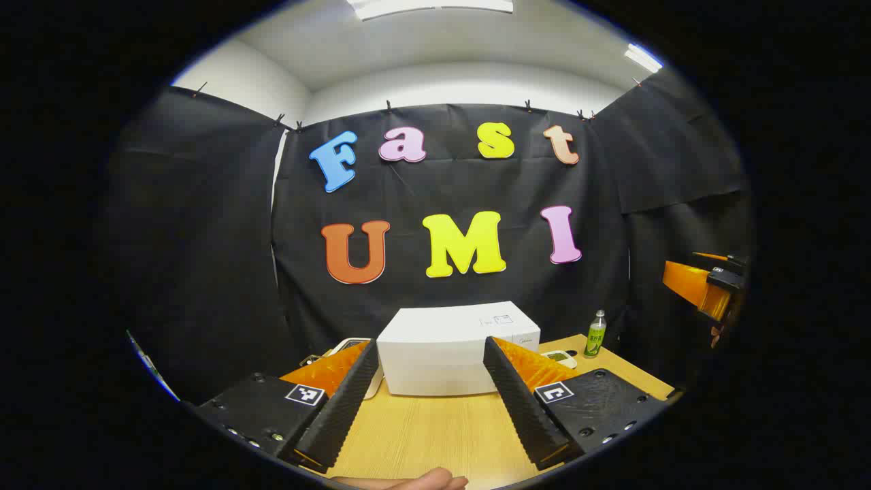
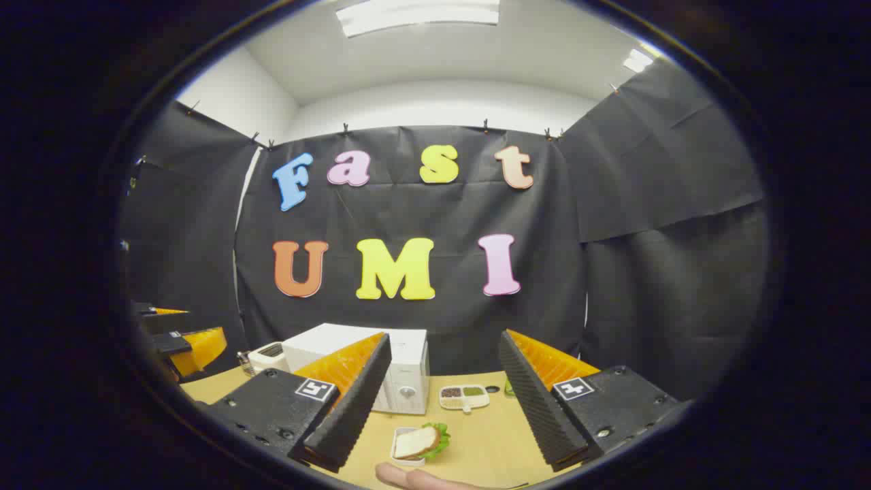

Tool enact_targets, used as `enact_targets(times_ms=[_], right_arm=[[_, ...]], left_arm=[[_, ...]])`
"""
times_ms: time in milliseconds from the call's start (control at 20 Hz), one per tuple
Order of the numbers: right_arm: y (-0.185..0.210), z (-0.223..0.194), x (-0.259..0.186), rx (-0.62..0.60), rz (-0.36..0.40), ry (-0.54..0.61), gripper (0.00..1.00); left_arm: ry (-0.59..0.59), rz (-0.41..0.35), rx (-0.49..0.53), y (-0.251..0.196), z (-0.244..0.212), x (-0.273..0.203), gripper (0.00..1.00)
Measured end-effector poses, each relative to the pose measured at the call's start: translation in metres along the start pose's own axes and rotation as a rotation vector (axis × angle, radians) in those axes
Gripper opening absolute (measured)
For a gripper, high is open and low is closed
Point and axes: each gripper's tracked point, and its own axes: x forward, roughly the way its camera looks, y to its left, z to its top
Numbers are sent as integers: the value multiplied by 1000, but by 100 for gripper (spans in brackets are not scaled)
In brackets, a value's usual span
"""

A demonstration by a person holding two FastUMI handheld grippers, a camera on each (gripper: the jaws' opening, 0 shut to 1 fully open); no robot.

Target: Open the microwave oven with the left hand, put the food in, and close the microwave oven.

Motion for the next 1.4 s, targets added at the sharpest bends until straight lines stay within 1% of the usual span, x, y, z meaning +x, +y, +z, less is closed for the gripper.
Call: enact_targets(times_ms=[50, 500, 800, 950, 1050, 1150, 1200, 1250, 1300, 1350, 1400], right_arm=[[-2, 0, 0, -1, -3, -2, 93], [-6, 5, -4, -10, 5, -17, 93], [-11, 3, -4, 10, 16, -27, 93], [-20, -3, -4, 23, 10, -35, 93], [-24, -5, -2, 28, 13, -36, 93], [-31, -7, 0, 32, 14, -40, 93], [-35, -9, 1, 32, 14, -42, 100], [-38, -12, 2, 29, 13, -44, 92], [-42, -14, 3, 27, 11, -45, 92], [-46, -16, 4, 25, 9, -47, 100], [-50, -18, 7, 25, 9, -48, 92]], left_arm=[[-5, -3, -3, 0, 1, 0, 96], [-27, -28, -25, 2, 9, -7, 96], [-52, -42, -64, 1, 15, 5, 96], [-65, -22, -60, -2, 19, 29, 96], [-41, -45, -57, -16, 9, 49, 96], [-35, -73, -88, -33, 3, 74, 95], [-30, -100, -106, -46, -4, 89, 95], [-17, -123, -116, -57, -12, 103, 95], [3, -135, -123, -66, -25, 119, 95], [25, -144, -127, -76, -37, 134, 96], [53, -153, -127, -87, -51, 151, 96]])
